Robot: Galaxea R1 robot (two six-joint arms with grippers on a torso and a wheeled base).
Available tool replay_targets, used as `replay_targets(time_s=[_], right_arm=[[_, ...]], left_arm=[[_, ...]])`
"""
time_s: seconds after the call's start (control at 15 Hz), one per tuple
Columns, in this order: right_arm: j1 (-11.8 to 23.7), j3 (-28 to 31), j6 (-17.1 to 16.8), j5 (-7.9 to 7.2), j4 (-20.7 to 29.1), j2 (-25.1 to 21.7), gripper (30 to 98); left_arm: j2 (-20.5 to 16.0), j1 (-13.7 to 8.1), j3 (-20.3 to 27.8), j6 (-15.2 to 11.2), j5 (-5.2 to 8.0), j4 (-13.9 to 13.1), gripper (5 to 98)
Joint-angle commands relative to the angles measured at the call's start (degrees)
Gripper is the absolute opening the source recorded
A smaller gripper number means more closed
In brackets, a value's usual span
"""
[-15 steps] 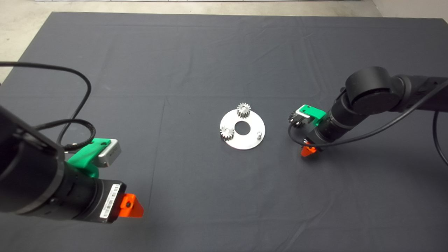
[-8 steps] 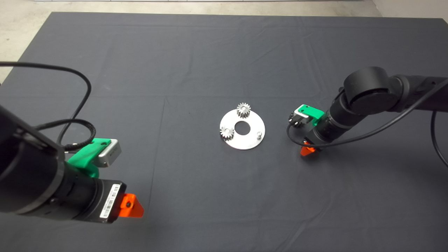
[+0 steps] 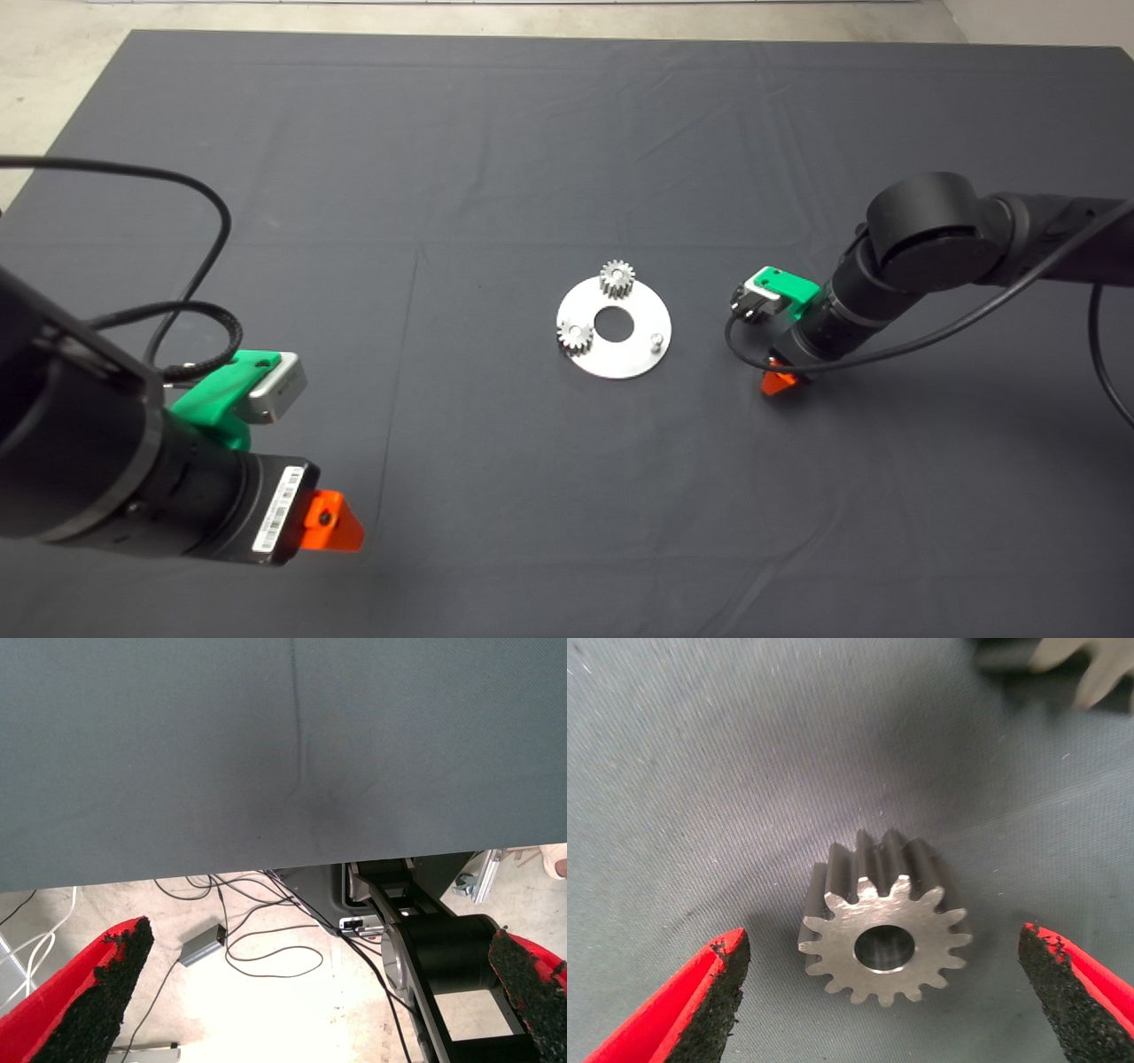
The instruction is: Remove an incorrectly installed larger gear and replace it with the correct smaller gear
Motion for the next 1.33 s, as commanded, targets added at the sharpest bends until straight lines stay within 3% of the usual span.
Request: replay_targets(time_s=[0.0,0.07,0.33,0.67,1.13,1.27], right_arm=[[0.5,0.0,0.3,-7.5,-1.6,0.1,80.2],[0.5,-0.1,0.4,-7.5,-1.6,0.1,76.4],[0.5,-0.1,0.4,-7.5,-1.6,0.0,75.2],[0.5,-0.2,0.4,-7.5,-1.6,0.1,65.8],[0.4,-0.5,0.4,-7.5,-1.6,0.1,60.3],[0.4,-0.8,0.4,-7.5,-1.6,0.1,55.4]], left_arm=[[-0.1,-0.6,0.9,-0.3,0.27,-1.0,97.9],[-0.1,-0.6,0.9,-0.3,0.27,-0.9,97.9],[-0.1,-0.6,0.9,-0.3,0.27,-1.0,97.9],[-0.1,-0.6,0.9,-0.3,0.27,-0.9,97.9],[-0.1,-0.6,0.9,-0.3,0.27,-0.9,97.9],[-0.1,-0.6,0.9,-0.3,0.27,-1.0,97.9]])
